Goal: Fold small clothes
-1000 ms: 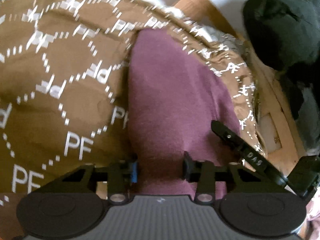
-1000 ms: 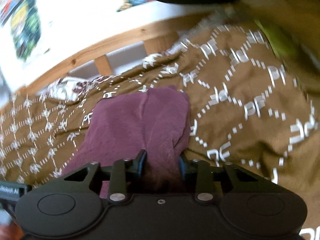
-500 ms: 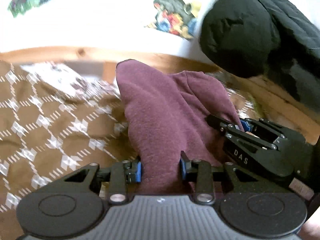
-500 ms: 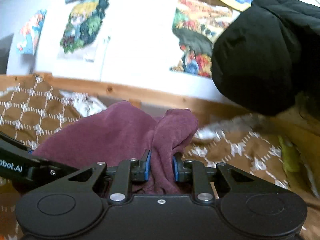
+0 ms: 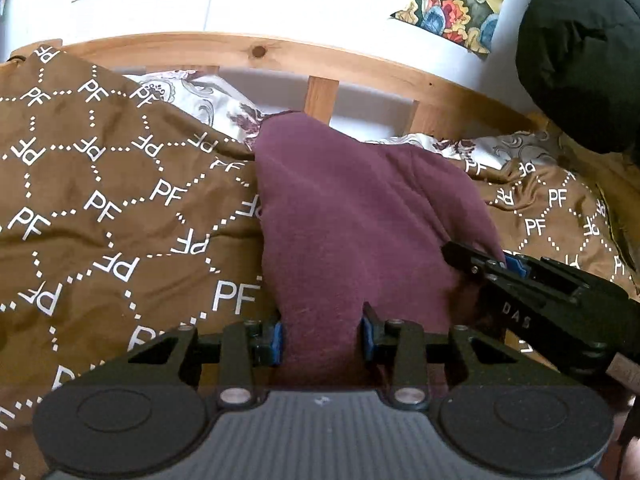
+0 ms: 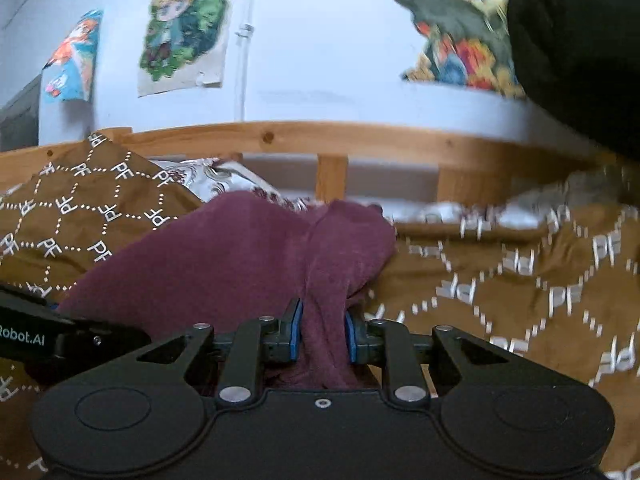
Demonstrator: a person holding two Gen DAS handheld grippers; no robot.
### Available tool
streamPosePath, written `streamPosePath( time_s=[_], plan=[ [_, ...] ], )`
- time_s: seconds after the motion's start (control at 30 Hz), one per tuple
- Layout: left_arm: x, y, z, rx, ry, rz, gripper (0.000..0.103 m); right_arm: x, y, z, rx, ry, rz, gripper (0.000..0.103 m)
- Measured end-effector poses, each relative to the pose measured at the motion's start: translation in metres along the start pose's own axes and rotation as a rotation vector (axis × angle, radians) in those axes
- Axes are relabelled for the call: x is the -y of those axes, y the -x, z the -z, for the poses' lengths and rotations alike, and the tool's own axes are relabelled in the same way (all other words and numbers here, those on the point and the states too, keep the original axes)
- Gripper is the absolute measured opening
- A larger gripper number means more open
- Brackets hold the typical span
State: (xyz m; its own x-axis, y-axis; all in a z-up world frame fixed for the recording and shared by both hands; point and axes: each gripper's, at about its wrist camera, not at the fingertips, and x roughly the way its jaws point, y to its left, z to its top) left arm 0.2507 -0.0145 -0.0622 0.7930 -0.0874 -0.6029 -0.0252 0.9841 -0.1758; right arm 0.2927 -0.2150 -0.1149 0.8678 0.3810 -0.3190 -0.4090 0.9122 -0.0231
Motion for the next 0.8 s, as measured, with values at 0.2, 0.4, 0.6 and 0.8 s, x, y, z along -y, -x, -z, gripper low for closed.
streamPosePath(
  time_s=[0.2, 0.4, 0.6, 0.8],
  plan=[
    [-0.008, -0.002, 0.002, -0.036, 0.045, -0.017, 0.055, 0.006, 0.000, 0.006, -0.028, -0.054, 0.003, 0.033],
    [-0.025, 0.005, -0.001, -0.059, 0.159, 0.011, 0.064, 0.011, 0.009, 0.008, -0.032, -0.066, 0.052, 0.049],
    [-0.016, 0.031, -0.003, -0.001, 0.105, -0.057, 0.095, 0.016, 0.023, 0.007, -0.035, -0.089, 0.094, 0.061],
    [-0.006, 0.066, -0.005, 0.060, 0.031, -0.078, 0.102, 0.017, 0.054, -0.001, 0.003, -0.122, 0.116, 0.078]
  ],
)
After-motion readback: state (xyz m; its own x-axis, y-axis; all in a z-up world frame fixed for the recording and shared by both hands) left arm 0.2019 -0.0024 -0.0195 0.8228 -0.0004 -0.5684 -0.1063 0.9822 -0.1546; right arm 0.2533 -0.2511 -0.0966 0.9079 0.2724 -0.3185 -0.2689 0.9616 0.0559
